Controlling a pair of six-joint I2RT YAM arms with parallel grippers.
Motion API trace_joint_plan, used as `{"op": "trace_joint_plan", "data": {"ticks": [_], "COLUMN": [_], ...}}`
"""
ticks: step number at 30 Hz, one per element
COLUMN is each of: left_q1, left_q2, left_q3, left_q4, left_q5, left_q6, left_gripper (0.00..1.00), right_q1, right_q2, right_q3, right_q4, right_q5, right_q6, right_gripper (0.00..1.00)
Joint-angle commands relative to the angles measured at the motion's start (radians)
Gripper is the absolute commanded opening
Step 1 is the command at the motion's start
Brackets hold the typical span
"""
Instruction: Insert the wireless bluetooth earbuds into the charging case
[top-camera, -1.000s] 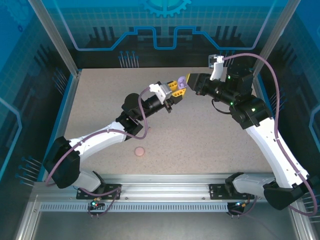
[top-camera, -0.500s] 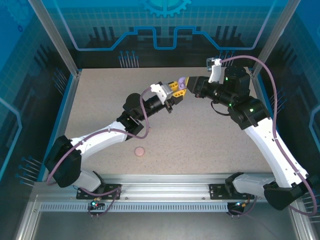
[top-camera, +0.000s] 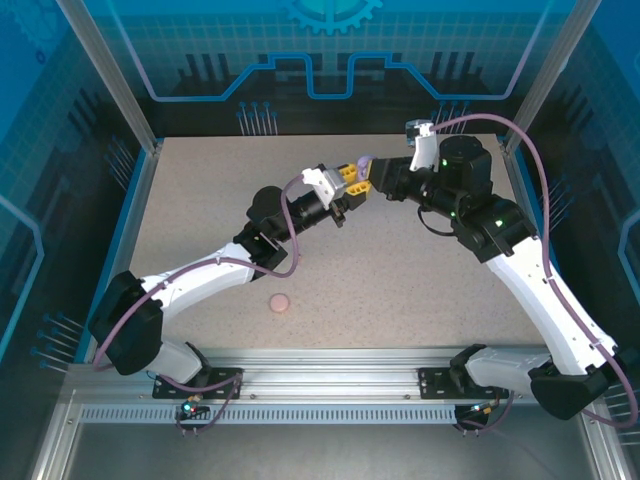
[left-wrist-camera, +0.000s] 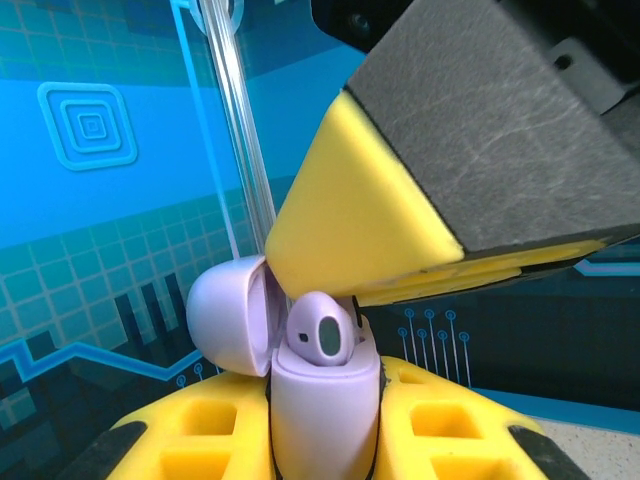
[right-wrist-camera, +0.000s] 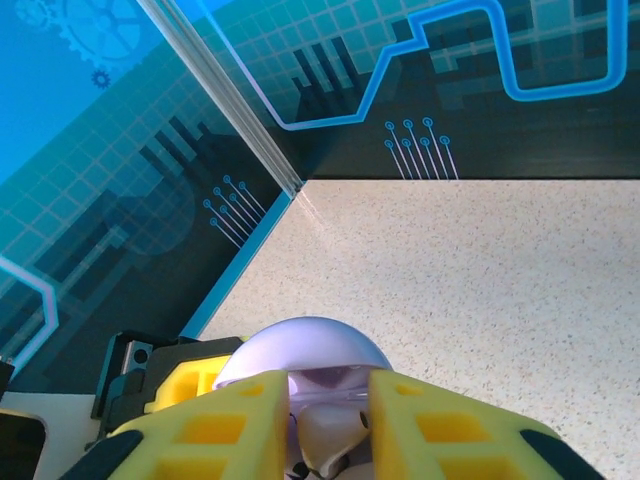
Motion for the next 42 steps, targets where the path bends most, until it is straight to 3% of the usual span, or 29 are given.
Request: {"op": "trace_joint_plan", "data": {"ticks": [1, 8, 18, 22, 32, 42], "left_q1": [-0.007, -0.008, -0.008, -0.006, -0.007, -0.008], "left_q2": [-0.004, -0.004, -0.012, -0.022, -0.047, -0.058], "left_q3": [0.027, 0.017, -0.001, -0.018, -0.067, -0.072], "left_q4": [0.047, 0.052, 0.053, 0.039, 0.038, 0.052], "left_q5": [0.003, 0.0, 0.001, 0.012, 0.04, 0.029], "left_q6": [0.006, -0.003, -0.012, -0.022, -0.066, -0.072], "left_gripper": [0.0, 0.0, 0.0, 0.0, 0.0, 0.0], "right_q1": [0.024, 0.009, -0.069, -0.121, -0.123, -0.104], "right_q2": [0.01, 0.005, 0.014, 0.127, 0.408, 0.501], "right_q3": [0.034, 0.101, 0.198, 0.352, 0.622, 0.656], "right_q4": [-0.067, -0.075, -0.136, -0.281, -0.482, -0.577], "right_q5": [0.018, 0.034, 0.032, -0.027, -0.083, -0.121], "right_q6": [-0.01, 0.008, -0.008, -0.06, -0.113, -0.157], "right_gripper": [0.36, 0.5, 0.55, 0.56, 0.55, 0.51]}}
